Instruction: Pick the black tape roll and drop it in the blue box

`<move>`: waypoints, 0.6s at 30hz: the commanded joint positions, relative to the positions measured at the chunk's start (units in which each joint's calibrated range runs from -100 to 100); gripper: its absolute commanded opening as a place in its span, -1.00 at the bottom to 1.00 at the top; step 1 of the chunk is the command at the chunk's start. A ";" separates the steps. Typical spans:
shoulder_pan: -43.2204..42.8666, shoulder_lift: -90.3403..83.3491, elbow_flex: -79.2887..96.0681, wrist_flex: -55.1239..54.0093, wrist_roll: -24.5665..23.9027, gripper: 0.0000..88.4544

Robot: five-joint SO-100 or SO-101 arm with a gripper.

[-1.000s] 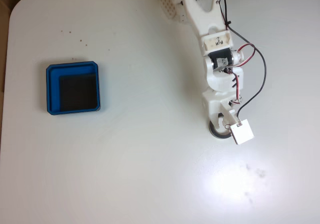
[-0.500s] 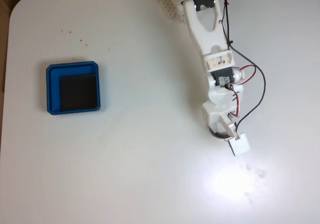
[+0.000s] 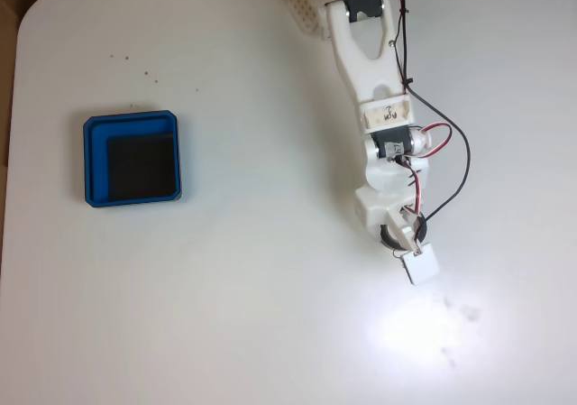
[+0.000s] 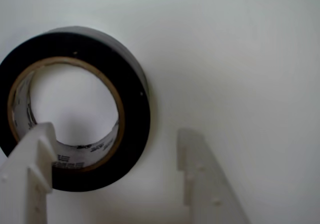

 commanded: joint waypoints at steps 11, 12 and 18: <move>0.41 -0.47 -4.33 0.33 5.09 -0.51; 0.41 -0.38 -4.33 0.33 5.09 -0.51; 0.51 -0.38 -4.33 0.33 5.09 -0.51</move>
